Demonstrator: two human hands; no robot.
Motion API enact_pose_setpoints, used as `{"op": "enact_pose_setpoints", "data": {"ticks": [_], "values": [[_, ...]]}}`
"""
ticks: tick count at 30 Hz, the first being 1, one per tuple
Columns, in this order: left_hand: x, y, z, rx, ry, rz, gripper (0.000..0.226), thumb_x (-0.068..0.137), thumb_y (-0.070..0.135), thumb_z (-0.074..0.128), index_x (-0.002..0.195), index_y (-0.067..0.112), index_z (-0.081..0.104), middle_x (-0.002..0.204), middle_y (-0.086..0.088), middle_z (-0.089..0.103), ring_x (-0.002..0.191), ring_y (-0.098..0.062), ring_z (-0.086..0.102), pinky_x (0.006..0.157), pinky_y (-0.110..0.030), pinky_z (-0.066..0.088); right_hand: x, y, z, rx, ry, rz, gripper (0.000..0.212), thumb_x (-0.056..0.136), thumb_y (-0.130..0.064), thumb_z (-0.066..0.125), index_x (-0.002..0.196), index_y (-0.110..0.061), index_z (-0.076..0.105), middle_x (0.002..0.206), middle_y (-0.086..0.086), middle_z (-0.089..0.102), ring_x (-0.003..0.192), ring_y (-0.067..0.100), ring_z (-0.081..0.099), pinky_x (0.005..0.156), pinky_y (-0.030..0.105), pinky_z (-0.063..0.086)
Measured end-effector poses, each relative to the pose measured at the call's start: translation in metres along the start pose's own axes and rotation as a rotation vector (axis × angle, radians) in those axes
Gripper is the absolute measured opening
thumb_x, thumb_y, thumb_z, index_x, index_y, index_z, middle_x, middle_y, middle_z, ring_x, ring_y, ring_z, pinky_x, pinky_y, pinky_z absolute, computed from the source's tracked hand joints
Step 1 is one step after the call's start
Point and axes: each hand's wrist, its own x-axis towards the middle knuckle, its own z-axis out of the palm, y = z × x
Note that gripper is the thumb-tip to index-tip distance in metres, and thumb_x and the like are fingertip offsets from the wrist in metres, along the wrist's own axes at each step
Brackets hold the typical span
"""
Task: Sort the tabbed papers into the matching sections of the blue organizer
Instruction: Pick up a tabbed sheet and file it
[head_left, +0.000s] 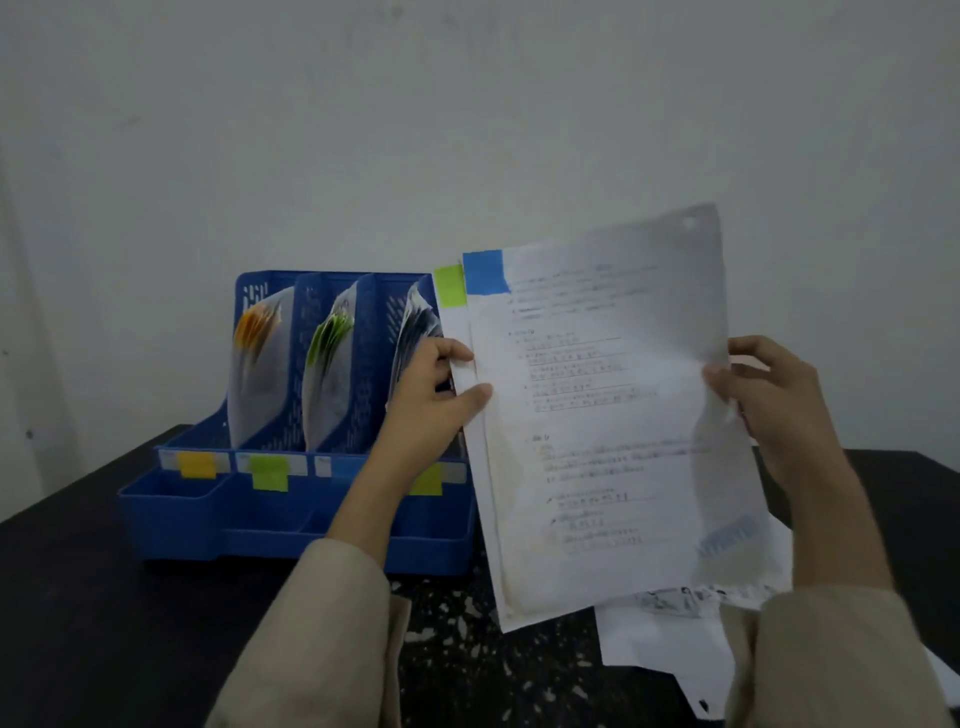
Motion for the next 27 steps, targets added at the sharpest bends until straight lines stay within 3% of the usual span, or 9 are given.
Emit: {"op": "enact_pose_setpoints", "data": {"ticks": [5,7,8,10,13,16,18,21,27], "values": [[-0.002,-0.005,0.029,-0.099,0.081,0.013,0.034,0.079,0.010,0.072,0.093,0.024,0.044,0.108,0.002,0.061,0.099,-0.012,0.061,0.086,-0.033,0.054,-0.009,0.001,-0.021,0.104,-0.204,0.020,0.013,0.092,-0.011,0.053,0.087,-0.020,0.060,0.079,-0.006,0.072,0.065,0.008,0.065,0.055,0.022,0.052],[-0.003,-0.009,0.034,-0.074,0.113,0.031,0.039,0.078,0.013,0.074,0.094,0.028,0.042,0.112,0.002,0.059,0.106,-0.013,0.059,0.090,-0.035,0.052,-0.010,0.003,-0.025,0.130,-0.249,0.017,0.003,0.083,-0.022,0.062,0.085,-0.023,0.063,0.086,-0.004,0.072,0.071,0.012,0.065,0.060,0.026,0.054],[-0.003,-0.010,0.035,-0.064,0.126,0.041,0.040,0.078,0.012,0.074,0.094,0.029,0.042,0.114,0.002,0.057,0.108,-0.014,0.058,0.091,-0.037,0.051,-0.010,0.005,-0.027,0.148,-0.254,0.009,0.009,0.074,-0.028,0.066,0.082,-0.024,0.066,0.085,-0.003,0.072,0.072,0.012,0.065,0.060,0.025,0.055],[-0.003,-0.012,0.035,-0.078,0.134,0.047,0.042,0.080,0.006,0.071,0.095,0.031,0.040,0.114,0.005,0.057,0.106,-0.009,0.058,0.090,-0.038,0.053,-0.010,0.006,-0.029,0.167,-0.227,-0.003,0.016,0.065,-0.025,0.070,0.081,-0.021,0.069,0.081,-0.003,0.073,0.071,0.011,0.067,0.059,0.021,0.054],[-0.003,-0.011,0.037,-0.100,0.121,0.029,0.045,0.085,0.001,0.064,0.103,0.031,0.036,0.107,0.009,0.062,0.094,-0.003,0.064,0.084,-0.037,0.056,-0.010,0.007,-0.030,0.175,-0.121,0.000,0.014,0.072,-0.005,0.069,0.085,-0.010,0.067,0.073,-0.004,0.073,0.069,0.010,0.069,0.062,0.017,0.054],[-0.002,-0.010,0.037,-0.065,0.118,0.017,0.047,0.090,0.000,0.057,0.115,0.030,0.031,0.098,0.008,0.065,0.092,-0.011,0.066,0.084,-0.040,0.055,-0.008,0.011,-0.029,0.135,-0.018,0.018,0.017,0.069,-0.008,0.077,0.085,-0.011,0.071,0.076,-0.001,0.072,0.070,0.010,0.068,0.064,0.018,0.055],[-0.003,-0.009,0.034,-0.003,0.120,0.024,0.049,0.092,-0.001,0.053,0.118,0.034,0.030,0.099,0.008,0.065,0.096,-0.017,0.065,0.085,-0.042,0.054,-0.007,0.016,-0.030,0.073,0.082,0.023,0.019,0.069,-0.014,0.081,0.086,-0.013,0.073,0.080,0.001,0.072,0.071,0.010,0.066,0.065,0.021,0.054],[-0.002,-0.008,0.020,0.136,0.161,0.089,0.048,0.093,0.000,0.048,0.117,0.040,0.033,0.102,0.011,0.064,0.094,-0.013,0.064,0.075,-0.033,0.054,-0.003,0.033,-0.038,-0.130,0.189,0.010,0.018,0.074,-0.010,0.077,0.091,-0.013,0.073,0.083,0.002,0.069,0.077,0.014,0.063,0.069,0.021,0.048],[0.005,-0.005,-0.019,0.224,0.280,0.167,0.036,0.092,-0.001,0.046,0.123,0.019,0.044,0.094,0.019,0.058,0.080,0.011,0.058,0.063,-0.009,0.047,-0.005,0.080,-0.061,-0.688,0.213,0.208,0.026,0.086,-0.001,0.059,0.109,-0.013,0.065,0.110,0.009,0.064,0.088,0.019,0.055,0.075,0.027,0.040]]}}
